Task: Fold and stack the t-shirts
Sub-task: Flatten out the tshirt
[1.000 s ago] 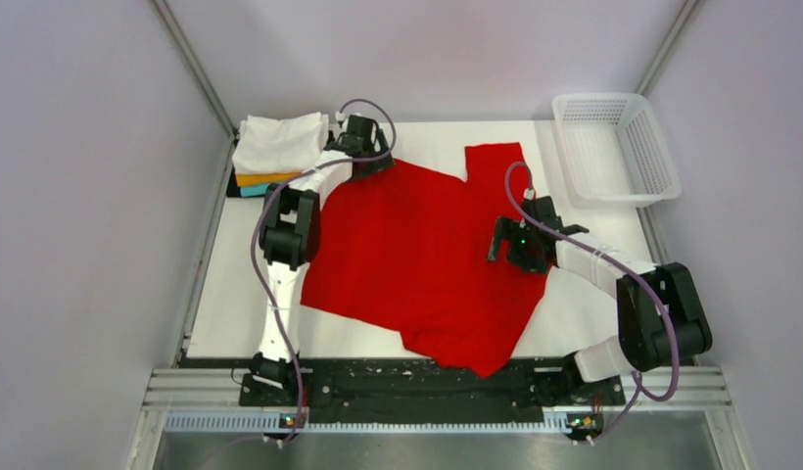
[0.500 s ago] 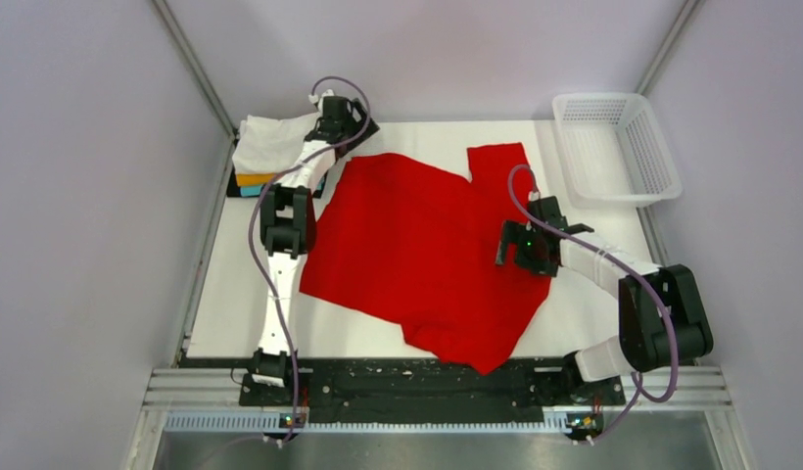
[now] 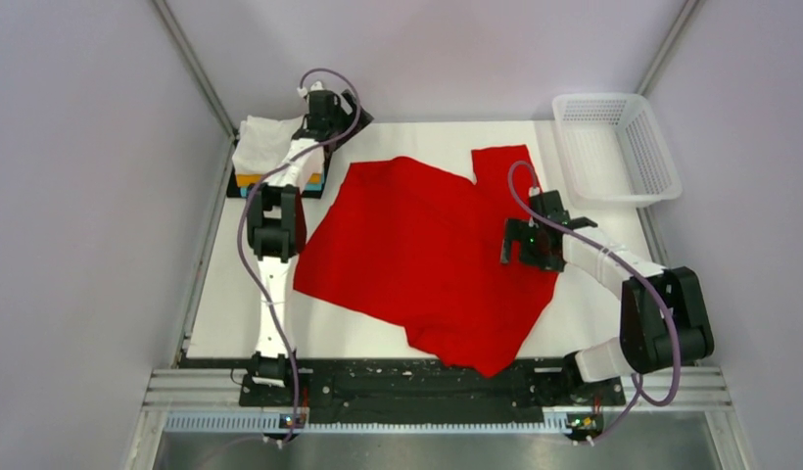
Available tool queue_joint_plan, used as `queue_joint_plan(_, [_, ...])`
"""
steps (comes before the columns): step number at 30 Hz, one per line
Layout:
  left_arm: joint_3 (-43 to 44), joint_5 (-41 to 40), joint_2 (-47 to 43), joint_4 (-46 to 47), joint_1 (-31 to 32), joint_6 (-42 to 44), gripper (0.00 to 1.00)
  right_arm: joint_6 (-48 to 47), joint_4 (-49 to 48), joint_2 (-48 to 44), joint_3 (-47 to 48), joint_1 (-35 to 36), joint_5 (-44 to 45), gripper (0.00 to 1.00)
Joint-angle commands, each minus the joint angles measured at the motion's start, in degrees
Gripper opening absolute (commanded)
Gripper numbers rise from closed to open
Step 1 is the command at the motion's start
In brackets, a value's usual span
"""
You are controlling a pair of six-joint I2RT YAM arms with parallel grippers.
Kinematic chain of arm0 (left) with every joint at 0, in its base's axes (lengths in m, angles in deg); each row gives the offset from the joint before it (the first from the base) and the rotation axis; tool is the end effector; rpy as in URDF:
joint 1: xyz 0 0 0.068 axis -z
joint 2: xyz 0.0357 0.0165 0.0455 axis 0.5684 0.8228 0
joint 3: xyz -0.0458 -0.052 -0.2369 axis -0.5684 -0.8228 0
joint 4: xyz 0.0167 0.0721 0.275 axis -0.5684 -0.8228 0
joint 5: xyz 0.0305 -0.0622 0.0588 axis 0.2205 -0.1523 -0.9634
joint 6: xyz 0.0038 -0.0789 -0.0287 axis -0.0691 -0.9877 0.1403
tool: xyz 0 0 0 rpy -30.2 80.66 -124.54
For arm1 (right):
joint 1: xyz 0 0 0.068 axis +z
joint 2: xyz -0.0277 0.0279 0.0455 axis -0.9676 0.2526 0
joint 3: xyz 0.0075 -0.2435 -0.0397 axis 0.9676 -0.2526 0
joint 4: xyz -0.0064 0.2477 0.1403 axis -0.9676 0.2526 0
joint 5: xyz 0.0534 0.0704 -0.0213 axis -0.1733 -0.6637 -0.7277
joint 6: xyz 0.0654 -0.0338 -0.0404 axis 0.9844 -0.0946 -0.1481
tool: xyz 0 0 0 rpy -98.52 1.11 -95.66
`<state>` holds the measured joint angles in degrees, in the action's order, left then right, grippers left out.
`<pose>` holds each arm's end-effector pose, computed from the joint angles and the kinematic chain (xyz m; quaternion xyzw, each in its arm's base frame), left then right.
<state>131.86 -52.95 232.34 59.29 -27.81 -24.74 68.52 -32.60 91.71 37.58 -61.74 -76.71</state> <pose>0.6154 -0.0808 0.1648 -0.2369 0.8120 -0.2599 0.4659 0.2949 0.0704 0.1040 0.0751 0.9731 0.0605 0.2093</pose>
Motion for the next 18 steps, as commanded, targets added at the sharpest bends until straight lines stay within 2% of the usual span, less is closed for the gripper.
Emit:
queue_joint_plan(1, [-9.03, 2.58, -17.56, -3.16, 1.97, 6.77, 0.98, -2.38, 3.07, -3.08, 3.85, -1.04, 4.53, 0.99])
queue_joint_plan(4, [-22.70, 2.16, -26.90, -7.74, 4.24, 9.69, 0.98, -3.79, 4.17, -4.68, 3.91, -1.41, 5.49, 0.99])
queue_joint_plan(8, [-47.58, -0.83, -41.36, -1.52, 8.10, 11.15, 0.99, -8.83, 1.30, -6.69, 5.39, -1.46, 1.06, 0.99])
queue_joint_plan(10, [-55.78, -0.94, -46.51, -0.63, 8.62, 10.64, 0.99, -9.68, 0.90, -6.48, 6.89, -1.40, -2.09, 0.99])
queue_joint_plan(12, [-61.22, -1.81, -49.82, -2.56, 8.59, 10.19, 0.99, -8.83, -0.37, -6.47, 6.35, -1.21, -6.85, 0.99])
queue_joint_plan(16, [-66.12, -4.38, -50.49, -8.75, 8.55, 9.13, 0.99, -4.97, -2.34, -5.27, 2.09, -1.15, -4.82, 0.99])
queue_joint_plan(18, [-67.03, -3.23, -48.72, -9.82, 8.55, 7.96, 0.99, -4.09, -3.48, -2.90, 2.11, -1.17, -4.87, 0.99])
